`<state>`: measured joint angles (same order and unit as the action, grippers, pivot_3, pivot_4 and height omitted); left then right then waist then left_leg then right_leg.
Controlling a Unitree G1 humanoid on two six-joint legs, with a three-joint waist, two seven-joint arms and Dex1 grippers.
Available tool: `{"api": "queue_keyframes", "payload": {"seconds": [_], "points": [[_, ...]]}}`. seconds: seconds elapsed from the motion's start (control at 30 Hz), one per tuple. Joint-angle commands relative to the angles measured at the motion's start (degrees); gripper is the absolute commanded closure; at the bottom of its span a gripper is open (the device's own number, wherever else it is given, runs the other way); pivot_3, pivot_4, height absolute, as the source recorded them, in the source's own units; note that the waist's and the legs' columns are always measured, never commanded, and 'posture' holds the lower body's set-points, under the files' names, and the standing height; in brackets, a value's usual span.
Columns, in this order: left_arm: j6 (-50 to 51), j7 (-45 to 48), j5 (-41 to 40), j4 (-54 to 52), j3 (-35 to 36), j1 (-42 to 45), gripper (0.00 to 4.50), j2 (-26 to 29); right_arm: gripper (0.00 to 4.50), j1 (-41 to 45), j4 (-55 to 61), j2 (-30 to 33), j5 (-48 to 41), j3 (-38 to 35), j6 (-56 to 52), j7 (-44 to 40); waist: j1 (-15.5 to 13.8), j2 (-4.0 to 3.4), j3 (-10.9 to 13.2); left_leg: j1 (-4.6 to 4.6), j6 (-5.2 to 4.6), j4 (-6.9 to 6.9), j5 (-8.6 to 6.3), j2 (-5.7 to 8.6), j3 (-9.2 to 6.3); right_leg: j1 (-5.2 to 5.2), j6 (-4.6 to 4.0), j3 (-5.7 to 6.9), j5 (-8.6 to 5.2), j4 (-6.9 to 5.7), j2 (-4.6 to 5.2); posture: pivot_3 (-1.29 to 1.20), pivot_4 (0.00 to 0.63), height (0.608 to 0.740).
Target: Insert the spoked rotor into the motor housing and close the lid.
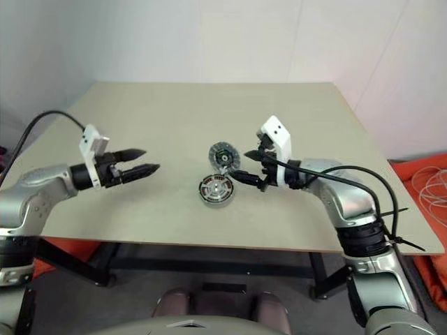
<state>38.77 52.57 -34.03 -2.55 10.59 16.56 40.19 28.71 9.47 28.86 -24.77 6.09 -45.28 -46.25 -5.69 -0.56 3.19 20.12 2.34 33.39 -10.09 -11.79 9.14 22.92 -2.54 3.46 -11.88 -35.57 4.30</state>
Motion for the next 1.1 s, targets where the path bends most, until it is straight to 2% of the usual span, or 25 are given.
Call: {"api": "queue_keyframes", "payload": {"seconds": [0.03,0.2,0.27,0.3,0.63,0.7,0.87,1.1], "points": [[-0.4,0.1,-3.2,-1.3,3.8,-0.8,0.0,-1.1,1.64,1.6,0.2,-2.5,1.4,1.3,2.1,2.4,-0.2,0.08,0.0,0.01,0.0,-0.03,0.0,0.0,-0.03,-0.02,0.0,0.0,0.0,0.02,0.0,0.0,0.0,0.74],[-3.1,0.2,-2.1,-1.3,3.7,-3.2,0.0,-1.9,3.38,2.6,-1.8,-5.2,3.8,5.2,4.2,2.2,0.1,0.11,0.0,-0.03,0.0,-0.08,0.0,0.0,-0.07,-0.06,0.0,0.0,0.0,0.02,-0.01,0.0,0.0,0.74],[-5.9,0.1,-0.6,-0.5,3.0,-3.7,0.0,-2.6,4.21,3.0,-4.6,-6.6,4.7,6.3,5.7,2.0,0.2,0.12,0.0,-0.06,0.02,-0.1,0.01,0.0,-0.07,-0.07,0.0,0.0,0.0,0.02,-0.01,0.0,0.0,0.74],[-8.7,1.0,0.4,-0.1,2.8,-4.1,0.0,-3.1,4.46,3.2,-6.5,-7.1,5.9,7.1,7.0,2.1,0.2,0.12,0.0,-0.06,0.04,-0.1,0.02,0.0,-0.07,-0.06,0.0,0.01,0.0,0.02,-0.02,0.0,0.0,0.74],[-12.0,1.3,1.0,0.5,1.9,-4.9,0.0,-5.7,4.46,5.8,-19.5,-11.2,10.0,9.7,14.3,-1.4,0.3,0.15,0.0,-0.05,0.04,-0.11,0.02,-0.01,-0.11,-0.09,-0.01,0.0,0.0,0.06,-0.01,0.0,0.0,0.74],[-9.1,2.0,-0.6,-0.5,1.5,-5.4,0.0,-5.2,4.46,5.3,-22.5,-11.8,10.2,10.0,14.9,-2.8,0.3,0.17,0.0,-0.07,0.04,-0.15,0.02,-0.02,-0.11,-0.1,-0.01,0.0,0.01,0.06,-0.01,0.0,0.0,0.74],[-5.1,3.5,-2.4,-2.4,0.8,-6.8,0.0,-4.1,4.46,4.7,-29.7,-10.2,17.1,15.2,20.6,-5.4,0.3,0.18,0.0,-0.07,0.0,-0.17,-0.01,-0.02,-0.1,-0.1,-0.02,-0.02,0.01,0.06,0.0,0.0,0.0,0.74],[-3.8,4.1,-3.0,-2.6,1.1,-6.9,0.0,-3.8,4.46,5.8,-27.5,-11.6,13.9,10.6,18.1,-5.6,0.3,0.21,0.0,-0.47,0.01,-0.17,0.0,-0.03,-0.12,-0.53,0.01,-0.02,-0.01,0.14,-0.01,0.0,0.0,0.74]]}}
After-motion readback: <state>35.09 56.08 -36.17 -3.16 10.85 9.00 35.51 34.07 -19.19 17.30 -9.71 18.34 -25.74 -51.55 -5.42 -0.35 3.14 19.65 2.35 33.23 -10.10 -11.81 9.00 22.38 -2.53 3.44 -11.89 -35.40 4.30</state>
